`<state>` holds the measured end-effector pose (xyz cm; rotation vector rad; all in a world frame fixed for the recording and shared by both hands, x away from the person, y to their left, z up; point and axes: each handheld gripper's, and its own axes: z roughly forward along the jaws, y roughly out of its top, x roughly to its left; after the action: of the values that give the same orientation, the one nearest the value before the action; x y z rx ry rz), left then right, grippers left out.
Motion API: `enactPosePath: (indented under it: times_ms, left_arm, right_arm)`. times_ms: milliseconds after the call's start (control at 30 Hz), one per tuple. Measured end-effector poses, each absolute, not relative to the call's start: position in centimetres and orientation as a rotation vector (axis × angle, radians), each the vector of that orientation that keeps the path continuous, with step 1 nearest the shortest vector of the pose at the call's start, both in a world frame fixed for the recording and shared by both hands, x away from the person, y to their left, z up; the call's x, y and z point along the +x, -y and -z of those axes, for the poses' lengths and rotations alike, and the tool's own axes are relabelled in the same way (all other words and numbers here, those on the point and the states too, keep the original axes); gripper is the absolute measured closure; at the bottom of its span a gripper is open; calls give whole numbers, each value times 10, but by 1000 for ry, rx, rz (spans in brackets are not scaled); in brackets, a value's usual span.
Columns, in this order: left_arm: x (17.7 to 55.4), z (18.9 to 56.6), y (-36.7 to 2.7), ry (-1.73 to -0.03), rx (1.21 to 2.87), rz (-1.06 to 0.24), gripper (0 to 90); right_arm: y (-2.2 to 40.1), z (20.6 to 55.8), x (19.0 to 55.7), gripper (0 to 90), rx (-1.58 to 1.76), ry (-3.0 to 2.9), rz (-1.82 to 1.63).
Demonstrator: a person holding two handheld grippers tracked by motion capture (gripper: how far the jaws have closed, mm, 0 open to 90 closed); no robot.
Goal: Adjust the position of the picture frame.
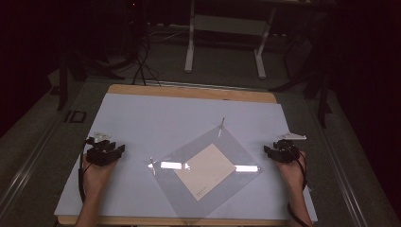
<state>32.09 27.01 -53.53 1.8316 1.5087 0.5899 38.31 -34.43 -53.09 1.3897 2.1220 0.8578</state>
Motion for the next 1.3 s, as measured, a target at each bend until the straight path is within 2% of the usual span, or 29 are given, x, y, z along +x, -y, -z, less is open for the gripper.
enactPosePath:
  times_ms: [67,367,600,967,1300]
  left_arm:
    - [320,531,-264,-1432,1915,-597,587]
    - [312,526,-241,-1287,2051,-628,577]
    - [309,523,-233,-1238,2050,-610,575]
    - [302,522,-220,-1154,2069,-531,580]
    - [290,519,-220,-1108,2044,-459,553]
  right_arm:
    - [342,531,383,516,1362,-2135,-866]
    - [333,528,380,544,1267,-2195,-935]
    - [329,528,383,554,1289,-2205,-909]
    - [313,523,380,510,1242,-2253,-918]
    - [299,517,391,549,1185,-2293,-967]
